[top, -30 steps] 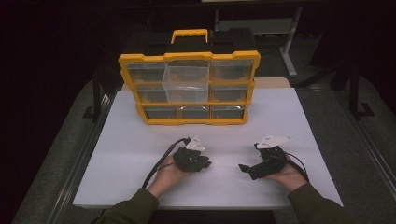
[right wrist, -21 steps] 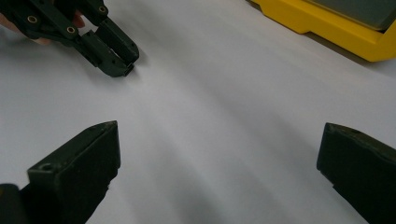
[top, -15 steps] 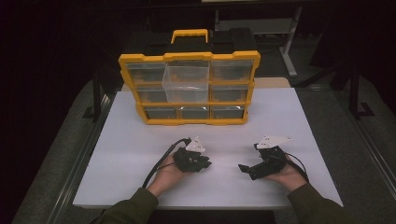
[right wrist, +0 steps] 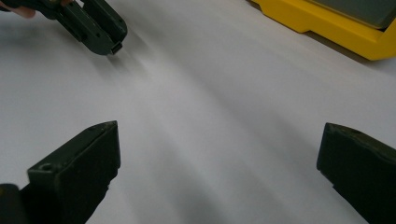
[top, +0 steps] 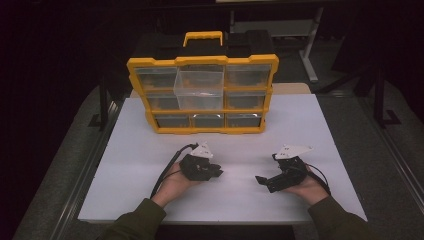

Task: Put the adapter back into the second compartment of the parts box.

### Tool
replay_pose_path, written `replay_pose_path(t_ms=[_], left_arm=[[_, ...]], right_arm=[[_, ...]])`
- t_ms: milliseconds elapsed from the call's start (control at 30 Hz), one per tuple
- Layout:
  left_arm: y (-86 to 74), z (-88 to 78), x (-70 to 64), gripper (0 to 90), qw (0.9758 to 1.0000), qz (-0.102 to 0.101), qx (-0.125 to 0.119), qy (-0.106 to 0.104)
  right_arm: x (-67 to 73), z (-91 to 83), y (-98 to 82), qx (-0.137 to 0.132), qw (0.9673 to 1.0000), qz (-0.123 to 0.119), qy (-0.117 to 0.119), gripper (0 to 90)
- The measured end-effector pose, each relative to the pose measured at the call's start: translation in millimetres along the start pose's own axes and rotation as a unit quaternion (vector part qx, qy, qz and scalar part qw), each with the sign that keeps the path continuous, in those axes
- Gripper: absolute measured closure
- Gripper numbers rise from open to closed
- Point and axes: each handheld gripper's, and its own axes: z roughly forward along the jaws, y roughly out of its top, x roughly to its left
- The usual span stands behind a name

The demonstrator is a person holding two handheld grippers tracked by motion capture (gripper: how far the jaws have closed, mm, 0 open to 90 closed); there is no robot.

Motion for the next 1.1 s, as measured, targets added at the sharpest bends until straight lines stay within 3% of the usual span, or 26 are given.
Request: replay_pose_path(t_ms=[1100], left_arm=[[-4.5, -48.3, 13.5, 76.4, 0.9991, -0.008, -0.001, -0.041]], right_arm=[[0.5, -1.3, -0.6, -0.002, 1.0, 0.003, 0.004, 0.0]])
